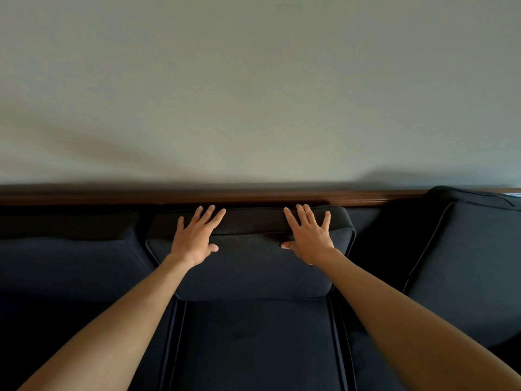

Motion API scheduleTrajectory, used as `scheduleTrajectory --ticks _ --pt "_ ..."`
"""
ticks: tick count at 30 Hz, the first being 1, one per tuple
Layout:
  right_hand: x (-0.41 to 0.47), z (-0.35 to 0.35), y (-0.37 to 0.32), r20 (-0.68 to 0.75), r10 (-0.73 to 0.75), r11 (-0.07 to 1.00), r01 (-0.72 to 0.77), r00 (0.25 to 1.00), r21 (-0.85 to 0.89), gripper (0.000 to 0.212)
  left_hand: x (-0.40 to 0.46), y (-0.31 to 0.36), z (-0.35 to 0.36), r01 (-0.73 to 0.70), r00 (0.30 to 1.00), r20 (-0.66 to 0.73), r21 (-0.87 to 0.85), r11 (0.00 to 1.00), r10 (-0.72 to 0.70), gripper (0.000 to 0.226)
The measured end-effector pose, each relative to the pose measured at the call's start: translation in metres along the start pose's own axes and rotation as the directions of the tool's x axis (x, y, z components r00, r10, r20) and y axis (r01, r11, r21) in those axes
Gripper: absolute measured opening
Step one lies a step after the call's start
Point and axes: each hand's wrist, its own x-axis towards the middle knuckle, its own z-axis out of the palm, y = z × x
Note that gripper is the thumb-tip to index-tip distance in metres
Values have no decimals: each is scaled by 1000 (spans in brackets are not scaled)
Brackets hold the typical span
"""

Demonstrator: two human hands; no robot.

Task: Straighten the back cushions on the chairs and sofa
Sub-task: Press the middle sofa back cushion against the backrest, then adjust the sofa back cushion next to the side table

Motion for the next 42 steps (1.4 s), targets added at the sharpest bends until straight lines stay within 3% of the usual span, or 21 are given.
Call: scheduleTrajectory --ticks 5,10,14,17,21,28,32,36,40,42 --pt "-15 -14 4 76 -20 995 12 997 97 93 -16 20 -7 64 998 15 -30 997 -64 89" --pt "-44 -56 28 109 -39 961 8 993 275 71 -33 74 -47 78 997 44 -242 967 -69 61" --pt "-77 -86 77 44 -32 926 13 999 378 55 -46 150 -70 20 996 91 -244 970 3 59" --pt "-106 -95 132 0 -22 906 20 1000 423 48 -51 215 -67 4 989 144 -227 974 29 61" --pt "-145 -90 232 -14 4 901 2 1000 435 43 -40 318 -63 -25 993 107 -290 957 58 53" --pt "-215 -58 429 -3 95 893 -84 995 442 38 -3 527 -53 -114 989 -135 -414 903 64 27" --pt "-236 -38 518 -47 175 892 -138 983 430 43 22 611 -45 -199 969 -212 -355 914 128 36" --pt "-234 -27 570 -129 234 911 -171 964 374 64 53 650 -37 -250 955 -219 -236 939 200 57" --pt "-223 -10 600 -85 262 932 -229 961 281 89 76 667 -26 -222 972 -75 -7 975 221 83" --pt "-219 2 608 -30 267 932 -251 963 263 97 79 670 -16 -191 981 22 6 982 191 94"
